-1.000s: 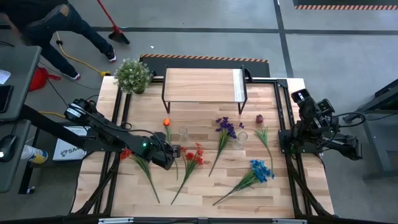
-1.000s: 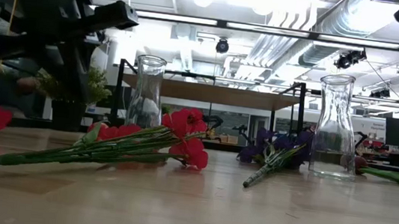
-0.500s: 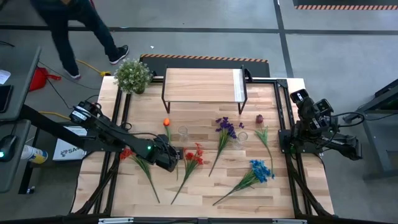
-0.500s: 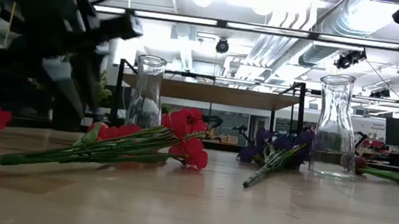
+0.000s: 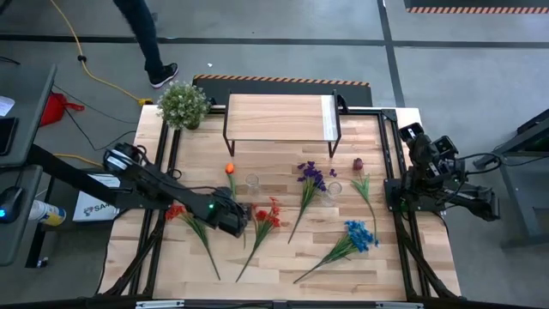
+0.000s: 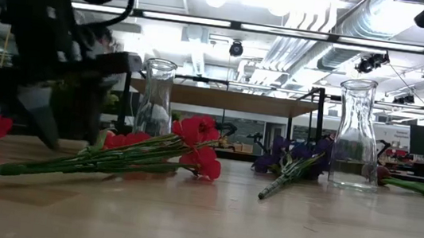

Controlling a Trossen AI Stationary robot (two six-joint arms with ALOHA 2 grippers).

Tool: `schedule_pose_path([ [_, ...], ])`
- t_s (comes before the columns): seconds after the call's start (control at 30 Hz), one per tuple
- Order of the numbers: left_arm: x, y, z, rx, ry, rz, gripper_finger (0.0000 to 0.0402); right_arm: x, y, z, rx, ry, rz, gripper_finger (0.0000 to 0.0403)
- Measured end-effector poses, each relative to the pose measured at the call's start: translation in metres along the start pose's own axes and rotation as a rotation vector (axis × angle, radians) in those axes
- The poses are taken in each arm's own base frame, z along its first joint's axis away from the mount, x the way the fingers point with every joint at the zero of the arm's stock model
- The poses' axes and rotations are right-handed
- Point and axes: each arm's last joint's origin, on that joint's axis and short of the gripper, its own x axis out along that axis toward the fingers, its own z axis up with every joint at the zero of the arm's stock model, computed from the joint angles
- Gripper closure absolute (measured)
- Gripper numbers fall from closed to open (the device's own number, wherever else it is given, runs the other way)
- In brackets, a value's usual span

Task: Pick and place flowers into a vace then onto a shelf
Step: Put the orange tulip into the left transparent vase

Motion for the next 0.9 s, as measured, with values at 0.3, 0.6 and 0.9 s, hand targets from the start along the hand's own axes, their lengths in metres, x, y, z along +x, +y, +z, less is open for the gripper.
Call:
schedule_pose_path([
  [0.3, 0.01, -0.001, 0.002, -0.007, 0.012, 0.043, 0.0158, 0.001, -0.001, -0.002, 0.002, 0.011, -0.006, 0.0391],
  [0.6, 0.011, 0.0, 0.002, -0.005, 0.025, 0.057, 0.018, 0.0, -0.001, -0.002, 0.0, 0.014, -0.007, 0.0391],
  [0.9, 0.016, -0.003, 0.011, -0.045, 0.069, 0.092, 0.0186, 0.001, -0.001, -0.002, 0.0, 0.015, -0.005, 0.0391],
])
